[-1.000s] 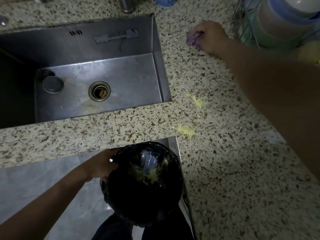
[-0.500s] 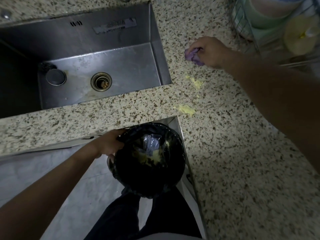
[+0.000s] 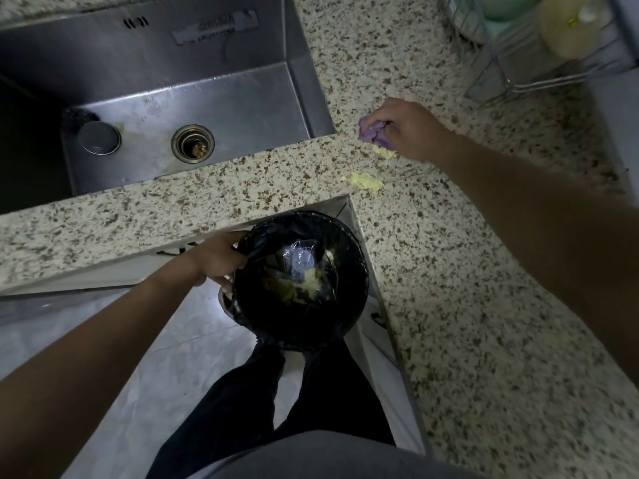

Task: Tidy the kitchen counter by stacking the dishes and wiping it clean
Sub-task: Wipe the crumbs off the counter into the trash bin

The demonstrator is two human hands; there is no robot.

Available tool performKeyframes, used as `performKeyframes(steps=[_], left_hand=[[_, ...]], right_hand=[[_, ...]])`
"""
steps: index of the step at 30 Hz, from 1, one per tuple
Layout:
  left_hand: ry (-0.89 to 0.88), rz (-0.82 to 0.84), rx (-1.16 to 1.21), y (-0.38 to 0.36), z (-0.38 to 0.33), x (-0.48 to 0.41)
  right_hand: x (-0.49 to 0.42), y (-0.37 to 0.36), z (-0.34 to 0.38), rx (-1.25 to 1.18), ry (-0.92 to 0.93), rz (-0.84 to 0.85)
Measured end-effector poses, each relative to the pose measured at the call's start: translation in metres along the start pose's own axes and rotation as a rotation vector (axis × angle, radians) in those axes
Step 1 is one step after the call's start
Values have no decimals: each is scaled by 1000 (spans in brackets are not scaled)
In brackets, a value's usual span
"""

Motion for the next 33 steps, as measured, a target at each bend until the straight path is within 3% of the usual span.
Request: performKeyframes(steps=[19,33], left_hand=[[27,-10,51,-9,13,0],[149,-148,385,-66,36,16]], right_hand=[[42,-11,12,47,-100,-114],[41,-10,11,50,-105,-128]])
Point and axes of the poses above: each hand's wrist, its own x-axis away from the middle knuckle, its own y-axis out of the back of the hand, z = x × y, the point moved 5 cm from there along -x, towards the middle knuckle, and after that the axes turned 13 degrees about -z, right-handed, at the moved point
